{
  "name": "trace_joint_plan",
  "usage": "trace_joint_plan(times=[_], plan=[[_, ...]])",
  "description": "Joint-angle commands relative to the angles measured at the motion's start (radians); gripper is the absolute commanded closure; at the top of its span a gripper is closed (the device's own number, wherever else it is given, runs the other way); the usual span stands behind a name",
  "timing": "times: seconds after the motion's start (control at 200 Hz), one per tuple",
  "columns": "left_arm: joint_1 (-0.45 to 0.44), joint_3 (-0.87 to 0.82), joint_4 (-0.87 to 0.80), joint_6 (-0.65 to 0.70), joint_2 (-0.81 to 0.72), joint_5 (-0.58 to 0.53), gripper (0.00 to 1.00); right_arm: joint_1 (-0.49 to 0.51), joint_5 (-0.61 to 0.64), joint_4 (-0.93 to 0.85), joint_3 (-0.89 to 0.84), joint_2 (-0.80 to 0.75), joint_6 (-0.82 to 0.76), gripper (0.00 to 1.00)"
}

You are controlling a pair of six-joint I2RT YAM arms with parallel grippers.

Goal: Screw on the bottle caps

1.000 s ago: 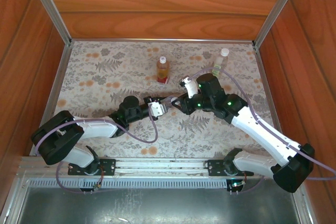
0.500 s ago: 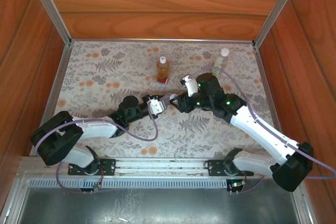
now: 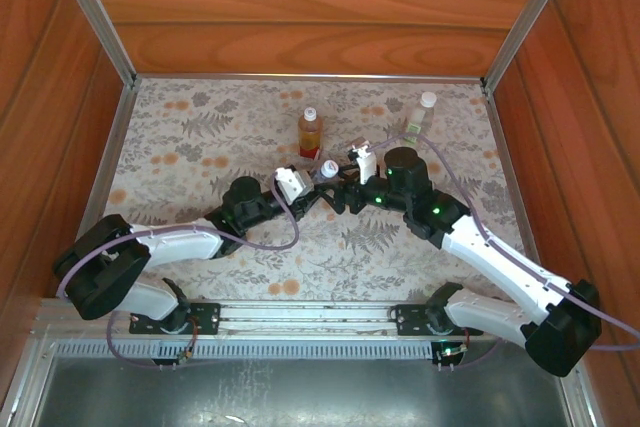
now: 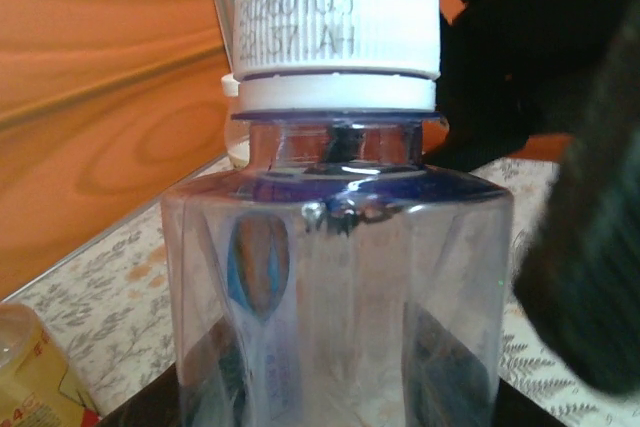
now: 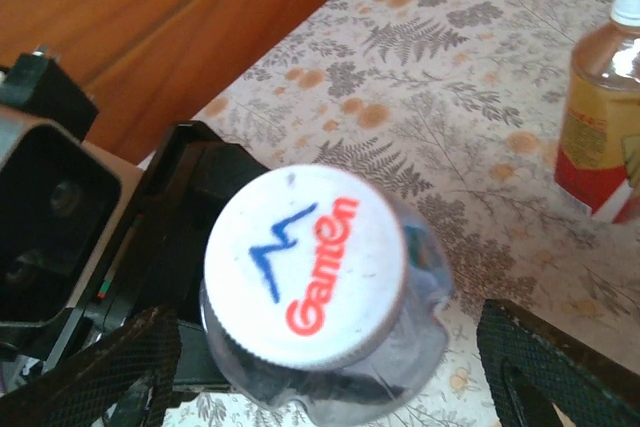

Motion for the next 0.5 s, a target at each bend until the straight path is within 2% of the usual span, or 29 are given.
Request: trace_joint_plan(times=[0.0, 0.12, 0.375, 0.495], plan=[[0.000, 0.025, 0.028, -0.068, -0.011, 0.026, 0.61, -0.005, -0.060, 0.061, 0.006, 0.019, 0.023, 0.20], [-0.001, 0.032, 0.028, -0.036, -0.002, 0.058, 0.61, -0.006, -0.053, 0.094, -0.003, 0.025, 0.047, 0.28], [-0.002, 0.031, 0.028, 0.000, 0.008, 0.056, 0.60, -0.003, -0.051, 0.136, -0.007, 0.067, 0.076, 0.47], [-0.002, 0.023, 0.028, 0.012, 0.008, 0.051, 0.56, -0.004, -0.041, 0.123, -0.010, 0.058, 0.067, 0.55]])
